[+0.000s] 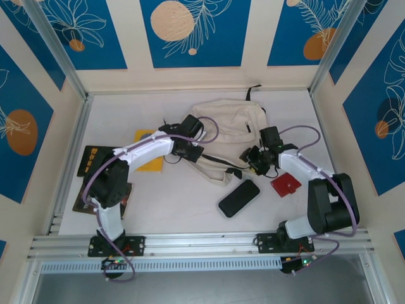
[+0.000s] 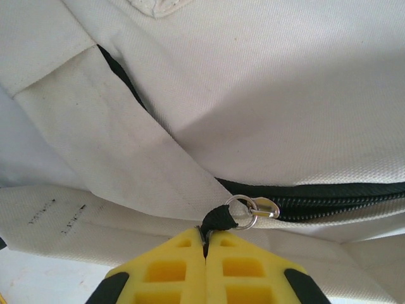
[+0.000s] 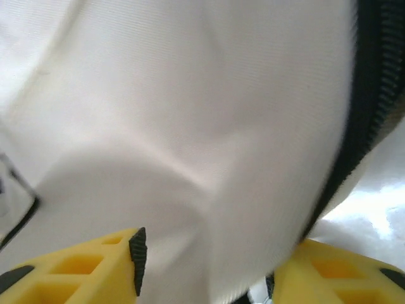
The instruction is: Pack the student bag
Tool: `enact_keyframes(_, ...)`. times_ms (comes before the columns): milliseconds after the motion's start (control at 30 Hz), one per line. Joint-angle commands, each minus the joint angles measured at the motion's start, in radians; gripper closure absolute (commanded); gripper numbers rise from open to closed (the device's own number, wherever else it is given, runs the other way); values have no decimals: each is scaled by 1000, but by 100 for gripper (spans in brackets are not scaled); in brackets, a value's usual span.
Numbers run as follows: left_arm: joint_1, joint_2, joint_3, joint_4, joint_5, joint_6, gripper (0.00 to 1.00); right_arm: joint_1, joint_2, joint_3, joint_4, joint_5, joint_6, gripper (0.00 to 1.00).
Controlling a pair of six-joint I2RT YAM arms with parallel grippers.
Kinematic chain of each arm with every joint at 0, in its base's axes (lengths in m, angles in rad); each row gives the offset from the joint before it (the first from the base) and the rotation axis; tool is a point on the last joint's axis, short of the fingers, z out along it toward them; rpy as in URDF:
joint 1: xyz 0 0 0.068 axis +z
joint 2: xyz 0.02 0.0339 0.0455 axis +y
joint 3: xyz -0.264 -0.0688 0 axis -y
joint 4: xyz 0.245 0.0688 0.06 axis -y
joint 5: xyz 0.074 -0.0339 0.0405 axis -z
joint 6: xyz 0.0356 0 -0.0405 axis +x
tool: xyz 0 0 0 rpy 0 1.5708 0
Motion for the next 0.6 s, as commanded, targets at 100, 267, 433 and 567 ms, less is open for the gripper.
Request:
enact_keyframes(100, 43, -127, -49, 20, -22, -105, 58, 92, -16, 167, -131, 2, -281, 39)
enact_keyframes(267, 90, -226, -115, 23, -106, -195, 47, 212, 133, 323, -198, 23, -472, 37)
enact_keyframes(433, 172, -345, -213, 18, -159, -300, 38, 367, 285, 469, -265, 106, -678, 35)
enact_keyframes(567, 239, -433, -288, 12, -163, -367, 30, 456, 386, 551, -294, 154, -823, 36)
